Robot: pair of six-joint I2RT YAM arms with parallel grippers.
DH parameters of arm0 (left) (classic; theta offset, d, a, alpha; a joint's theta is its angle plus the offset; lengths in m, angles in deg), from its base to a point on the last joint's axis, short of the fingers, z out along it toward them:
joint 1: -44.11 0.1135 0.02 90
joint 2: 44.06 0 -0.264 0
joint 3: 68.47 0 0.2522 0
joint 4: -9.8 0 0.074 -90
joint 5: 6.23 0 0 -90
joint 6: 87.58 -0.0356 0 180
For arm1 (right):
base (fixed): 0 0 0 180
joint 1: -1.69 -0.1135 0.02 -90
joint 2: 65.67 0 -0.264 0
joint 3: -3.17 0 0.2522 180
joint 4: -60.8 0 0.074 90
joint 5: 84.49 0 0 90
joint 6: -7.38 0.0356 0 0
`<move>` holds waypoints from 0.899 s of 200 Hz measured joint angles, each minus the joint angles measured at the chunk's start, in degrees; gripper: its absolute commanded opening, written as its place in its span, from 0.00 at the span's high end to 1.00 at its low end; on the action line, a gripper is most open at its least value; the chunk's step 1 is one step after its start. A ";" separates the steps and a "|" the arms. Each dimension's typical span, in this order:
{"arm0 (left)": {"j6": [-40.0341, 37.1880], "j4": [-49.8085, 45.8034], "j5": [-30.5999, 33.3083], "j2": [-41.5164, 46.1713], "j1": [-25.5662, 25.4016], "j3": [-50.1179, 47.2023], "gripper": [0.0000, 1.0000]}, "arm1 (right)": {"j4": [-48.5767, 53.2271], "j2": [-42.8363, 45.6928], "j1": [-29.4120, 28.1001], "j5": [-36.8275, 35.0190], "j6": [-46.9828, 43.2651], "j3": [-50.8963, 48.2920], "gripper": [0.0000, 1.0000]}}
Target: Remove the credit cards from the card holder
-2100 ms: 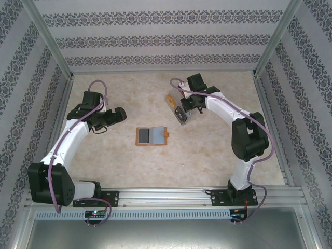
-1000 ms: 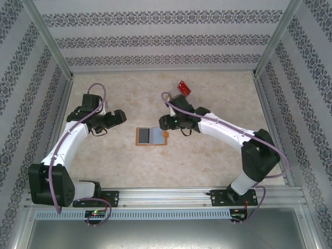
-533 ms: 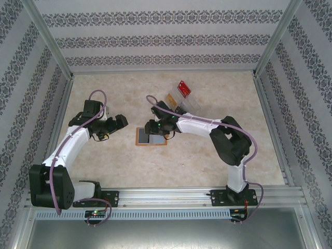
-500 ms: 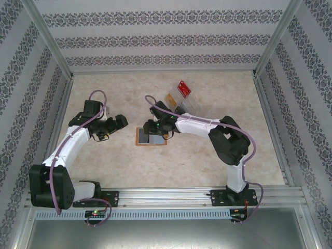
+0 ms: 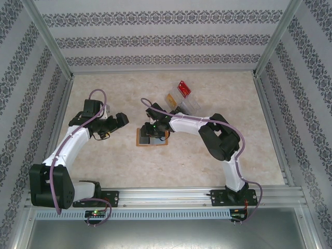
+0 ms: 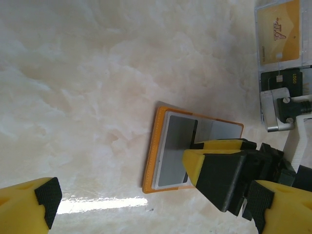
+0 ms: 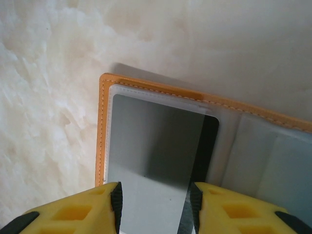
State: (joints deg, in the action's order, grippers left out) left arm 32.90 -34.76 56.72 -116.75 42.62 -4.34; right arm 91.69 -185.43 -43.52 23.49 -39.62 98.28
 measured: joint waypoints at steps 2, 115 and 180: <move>0.00 0.11 0.00 -0.04 0.00 -0.02 0.00 | 0.02 0.00 0.00 0.02 -0.13 -0.02 0.57; 7.04 7.93 -2.75 -5.40 -7.06 -3.85 0.22 | -5.20 9.01 1.68 1.81 1.36 -10.88 0.64; 9.38 9.33 -2.80 -14.12 -12.11 -0.79 0.46 | -9.68 9.27 3.72 5.01 4.74 -13.77 0.70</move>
State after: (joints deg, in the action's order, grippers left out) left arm 42.28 -25.43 53.92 -130.87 30.51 -5.13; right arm 82.00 -176.17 -39.80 28.50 -34.87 84.51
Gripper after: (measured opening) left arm 0.546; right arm 0.305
